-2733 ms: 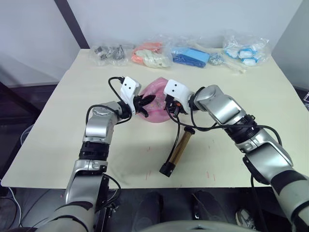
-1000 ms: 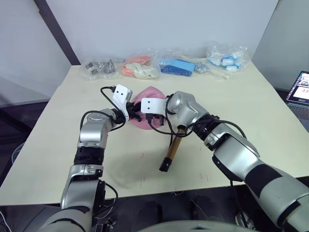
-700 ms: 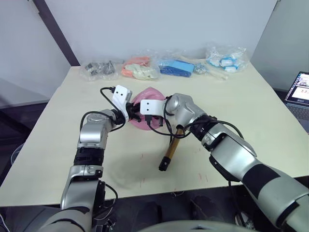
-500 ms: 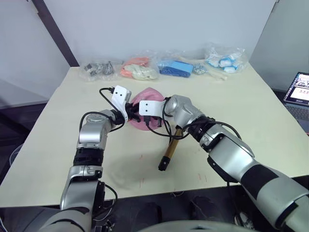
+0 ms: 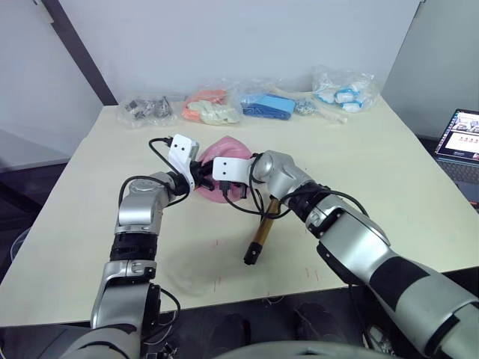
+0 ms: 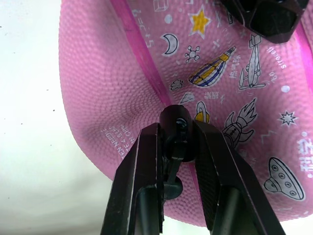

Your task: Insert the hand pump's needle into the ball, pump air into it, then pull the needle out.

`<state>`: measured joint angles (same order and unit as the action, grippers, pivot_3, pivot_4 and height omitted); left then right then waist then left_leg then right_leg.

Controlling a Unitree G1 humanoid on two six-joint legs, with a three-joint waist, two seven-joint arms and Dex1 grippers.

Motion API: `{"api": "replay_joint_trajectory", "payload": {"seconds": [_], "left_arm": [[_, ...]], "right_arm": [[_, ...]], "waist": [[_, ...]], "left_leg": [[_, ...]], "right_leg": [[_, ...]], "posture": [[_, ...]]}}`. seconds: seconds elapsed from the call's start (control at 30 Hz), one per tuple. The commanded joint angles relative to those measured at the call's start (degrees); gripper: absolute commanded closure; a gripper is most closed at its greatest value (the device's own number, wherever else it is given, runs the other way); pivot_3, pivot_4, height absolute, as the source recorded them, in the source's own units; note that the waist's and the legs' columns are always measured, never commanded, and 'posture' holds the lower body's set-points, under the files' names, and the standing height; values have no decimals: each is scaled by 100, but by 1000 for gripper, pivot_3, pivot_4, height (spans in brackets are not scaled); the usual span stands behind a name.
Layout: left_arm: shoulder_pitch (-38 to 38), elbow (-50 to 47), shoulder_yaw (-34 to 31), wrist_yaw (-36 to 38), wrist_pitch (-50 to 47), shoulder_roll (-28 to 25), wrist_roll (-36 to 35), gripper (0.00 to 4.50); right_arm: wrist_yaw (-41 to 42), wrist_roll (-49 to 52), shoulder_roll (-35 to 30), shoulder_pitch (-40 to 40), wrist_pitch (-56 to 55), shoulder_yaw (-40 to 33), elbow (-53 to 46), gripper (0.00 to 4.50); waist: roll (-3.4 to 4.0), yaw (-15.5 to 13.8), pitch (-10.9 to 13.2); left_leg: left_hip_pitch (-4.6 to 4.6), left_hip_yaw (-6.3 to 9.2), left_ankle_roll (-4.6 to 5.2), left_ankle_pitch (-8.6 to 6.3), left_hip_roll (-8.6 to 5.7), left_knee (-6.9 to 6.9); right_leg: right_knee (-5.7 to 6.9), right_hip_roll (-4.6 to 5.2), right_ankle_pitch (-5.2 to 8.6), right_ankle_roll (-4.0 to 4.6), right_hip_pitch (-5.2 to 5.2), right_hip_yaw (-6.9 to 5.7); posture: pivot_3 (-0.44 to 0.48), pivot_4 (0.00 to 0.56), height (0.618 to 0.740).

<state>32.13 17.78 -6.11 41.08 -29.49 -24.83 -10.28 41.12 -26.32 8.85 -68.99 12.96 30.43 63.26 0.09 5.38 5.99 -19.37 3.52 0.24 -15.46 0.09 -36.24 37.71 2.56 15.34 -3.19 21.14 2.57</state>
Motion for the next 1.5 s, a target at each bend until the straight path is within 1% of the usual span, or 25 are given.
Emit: {"api": "replay_joint_trajectory", "payload": {"seconds": [0.03, 0.37, 0.53, 0.57, 0.63, 0.77, 0.83, 0.9, 0.97, 1.13, 1.27, 1.43, 1.5], "left_arm": [[-297, 133, 583, 415, -403, 259, -123, 4500], [-377, 39, 555, 408, -435, 247, -142, 4500], [-321, 242, 493, 348, -316, 199, -71, 4500], [-303, 305, 491, 367, -233, 170, -44, 4500], [-269, 425, 480, 402, -110, 114, -5, 4500], [-212, 578, 468, 474, 19, 55, 31, 4500], [-172, 654, 473, 505, 96, 21, 66, 4500], [-121, 726, 486, 558, 163, 16, 87, 4500], [-79, 783, 496, 603, 212, 20, 108, 4500], [-38, 869, 502, 635, 273, 28, 134, 4500], [-17, 906, 559, 676, 310, 32, 147, 4500], [56, 944, 591, 649, 323, 59, 140, 4500], [70, 971, 596, 650, 341, 51, 150, 4500]], "right_arm": [[100, -9, 302, 335, -25, 95, 445, 4135], [-15, -94, 279, 353, -144, 79, 578, 4135], [-11, -56, 172, 329, -169, -9, 546, 4135], [34, -25, 63, 326, -164, -62, 442, 4135], [138, 31, -164, 343, -135, -148, 149, 4135], [442, 177, -401, 483, 109, -262, -545, 4135], [671, 256, -543, 642, 284, -287, -1087, 4135], [859, 294, -712, 883, 571, -280, -1819, 4135], [1013, 336, -850, 1116, 921, -284, -2506, 4135], [1256, 332, -1247, 1584, 1551, -193, -3814, 4135], [1323, 392, -1355, 1675, 1767, -114, -4221, 4135], [1117, 474, -1336, 1636, 1702, -148, -4115, 4135], [1095, 544, -1333, 1632, 1714, -202, -4139, 3088]], "waist": [[2, 2, 0], [6, 6, 2], [10, 6, 4], [12, 3, 6], [14, 0, 11], [20, -13, 42], [39, -30, 75], [51, -68, 97], [62, -143, 124], [60, -223, 151], [57, -293, 158], [52, -301, 160], [52, -301, 163]], "left_leg": [[1, 1, 0, 0, 0, 1], [8, 19, -5, -3, 1, 10], [12, 31, -12, -7, 1, 11], [12, 34, -13, -8, 1, 11], [10, 40, -16, -8, 1, 11], [-2, 56, -23, -4, -2, 11], [-11, 65, -27, -2, -4, 9], [-38, 81, -44, 9, -5, 9], [-47, 91, -48, 11, -6, 10], [-77, 100, -53, 13, -15, 11], [-100, 114, -53, 14, -54, 11], [-135, 148, -53, 15, -86, 9], [-138, 158, -53, 15, -89, 9]], "right_leg": [[0, -1, 0, 0, 0, 0], [-6, -16, 3, 2, 0, 6], [-7, -26, 4, 3, 0, 10], [-8, -28, 4, 3, 0, 10], [-10, -30, 5, 3, 0, 9], [-21, -33, 5, 3, 1, 4], [-24, -33, 4, 3, 3, -1], [-27, -33, 4, 3, 19, -14], [-26, -34, 4, 3, 24, -23], [-32, -28, 4, 4, 45, -32], [-39, 8, 3, 5, 59, -44], [-73, 33, -13, 29, 64, -79], [-74, 36, -13, 29, 63, -90]], "posture": [[0, 150, 738], [0, 150, 738], [0, 150, 738], [0, 150, 738], [0, 150, 738], [0, 150, 738], [0, 150, 738], [0, 150, 738], [0, 150, 738], [0, 150, 738], [0, 150, 738], [0, 150, 738], [0, 150, 738]]}}
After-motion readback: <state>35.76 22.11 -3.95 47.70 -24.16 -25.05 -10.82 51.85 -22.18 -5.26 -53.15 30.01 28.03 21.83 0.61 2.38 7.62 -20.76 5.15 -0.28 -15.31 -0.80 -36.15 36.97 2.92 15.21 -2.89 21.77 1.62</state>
